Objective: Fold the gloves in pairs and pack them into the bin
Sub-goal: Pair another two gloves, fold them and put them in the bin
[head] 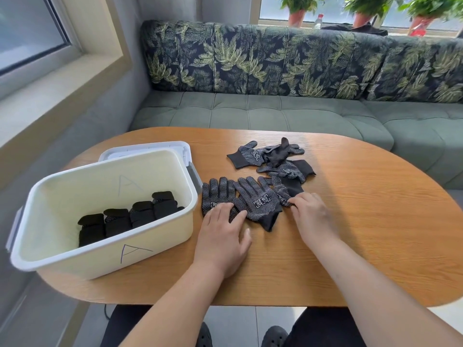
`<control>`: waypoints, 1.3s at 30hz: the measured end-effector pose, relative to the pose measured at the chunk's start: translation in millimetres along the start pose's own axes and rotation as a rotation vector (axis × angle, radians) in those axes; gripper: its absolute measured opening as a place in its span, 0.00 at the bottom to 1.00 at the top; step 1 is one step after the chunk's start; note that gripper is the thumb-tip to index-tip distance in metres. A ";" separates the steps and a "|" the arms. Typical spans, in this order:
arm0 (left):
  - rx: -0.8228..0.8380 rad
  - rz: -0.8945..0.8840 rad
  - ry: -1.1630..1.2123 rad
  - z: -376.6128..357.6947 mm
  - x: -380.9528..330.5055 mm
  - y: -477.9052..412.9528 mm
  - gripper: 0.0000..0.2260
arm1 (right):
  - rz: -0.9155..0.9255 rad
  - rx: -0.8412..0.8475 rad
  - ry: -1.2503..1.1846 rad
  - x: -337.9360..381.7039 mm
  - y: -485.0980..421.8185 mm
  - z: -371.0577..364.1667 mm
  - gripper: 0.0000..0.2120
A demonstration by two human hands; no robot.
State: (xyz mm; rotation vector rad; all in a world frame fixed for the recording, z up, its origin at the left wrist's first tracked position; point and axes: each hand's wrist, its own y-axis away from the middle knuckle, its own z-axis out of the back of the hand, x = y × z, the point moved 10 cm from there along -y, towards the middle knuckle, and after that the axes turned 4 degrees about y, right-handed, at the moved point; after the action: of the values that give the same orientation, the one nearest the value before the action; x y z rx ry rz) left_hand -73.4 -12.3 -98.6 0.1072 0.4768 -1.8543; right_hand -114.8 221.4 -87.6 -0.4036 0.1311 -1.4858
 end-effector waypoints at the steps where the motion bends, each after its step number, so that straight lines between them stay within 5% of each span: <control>1: 0.001 0.001 -0.002 0.1 -0.3 -0.2 0.24 | 0.003 0.012 0.039 -3.6 -3.1 0.7 0.07; 6: 0.004 -0.003 0.008 -2.2 0.6 -0.7 0.23 | -0.084 0.115 0.282 -25.5 -19.3 9.5 0.10; 11: 0.022 -0.004 0.010 -7.1 1.6 -2.2 0.24 | -0.283 0.066 0.172 -47.4 -17.0 26.4 0.14; 13: 0.036 0.001 0.005 -8.3 2.0 -2.5 0.25 | -0.174 -0.061 0.071 -20.9 -9.2 36.9 0.20; 16: 0.036 0.008 -0.007 -8.9 2.4 -3.1 0.28 | 0.203 -0.033 -0.088 40.3 13.1 32.1 0.29; 22: 0.123 0.063 -0.065 -17.7 7.8 -3.1 0.38 | 0.392 -0.118 -0.183 73.8 40.2 34.9 0.07; 32: 0.384 0.112 -0.147 -30.9 12.1 -3.7 0.40 | 0.049 -0.224 -0.362 57.8 -23.5 114.8 0.06; 39: 0.420 0.105 -0.127 -28.1 12.9 12.5 0.39 | 0.243 -0.396 -0.251 72.7 -23.6 167.4 0.06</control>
State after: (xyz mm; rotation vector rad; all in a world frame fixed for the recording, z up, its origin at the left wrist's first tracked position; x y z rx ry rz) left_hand -70.6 -16.4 -131.6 0.2894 -0.0115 -1.8205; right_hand -75.1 179.6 87.1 -0.8589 0.2662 -1.1561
